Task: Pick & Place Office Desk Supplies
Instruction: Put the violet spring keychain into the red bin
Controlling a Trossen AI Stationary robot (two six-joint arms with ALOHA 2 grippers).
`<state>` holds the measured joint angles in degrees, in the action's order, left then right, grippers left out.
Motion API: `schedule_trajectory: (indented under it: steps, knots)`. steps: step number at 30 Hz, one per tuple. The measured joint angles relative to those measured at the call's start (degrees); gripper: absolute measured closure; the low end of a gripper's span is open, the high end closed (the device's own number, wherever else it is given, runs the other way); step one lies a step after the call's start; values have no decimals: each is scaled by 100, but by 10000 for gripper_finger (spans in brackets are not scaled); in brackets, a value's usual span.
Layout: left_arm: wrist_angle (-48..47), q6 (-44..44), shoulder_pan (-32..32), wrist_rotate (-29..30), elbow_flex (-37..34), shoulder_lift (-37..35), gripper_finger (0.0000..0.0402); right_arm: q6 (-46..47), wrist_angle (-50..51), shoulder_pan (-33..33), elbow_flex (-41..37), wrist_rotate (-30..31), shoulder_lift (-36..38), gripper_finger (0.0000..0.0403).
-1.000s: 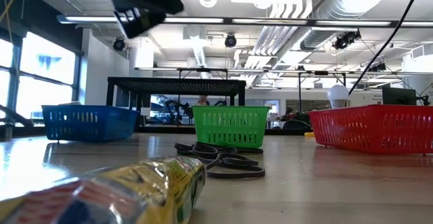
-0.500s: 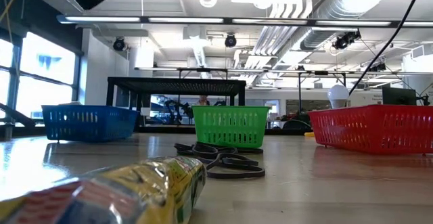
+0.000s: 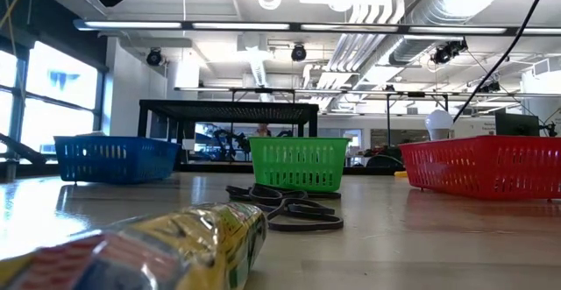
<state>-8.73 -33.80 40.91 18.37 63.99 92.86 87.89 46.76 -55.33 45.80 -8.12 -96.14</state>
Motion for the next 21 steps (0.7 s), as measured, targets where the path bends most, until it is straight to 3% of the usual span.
schedule_trajectory:
  steps: [5,13,21]
  knots:
    - [4,1,0,-3,0,0,316,-198,-4,1,-7,65,0,245]
    - [20,0,0,-4,0,2,316,-263,115,70,-3,112,10,380]
    - [20,1,0,-9,0,4,316,-253,1185,98,656,615,142,397]
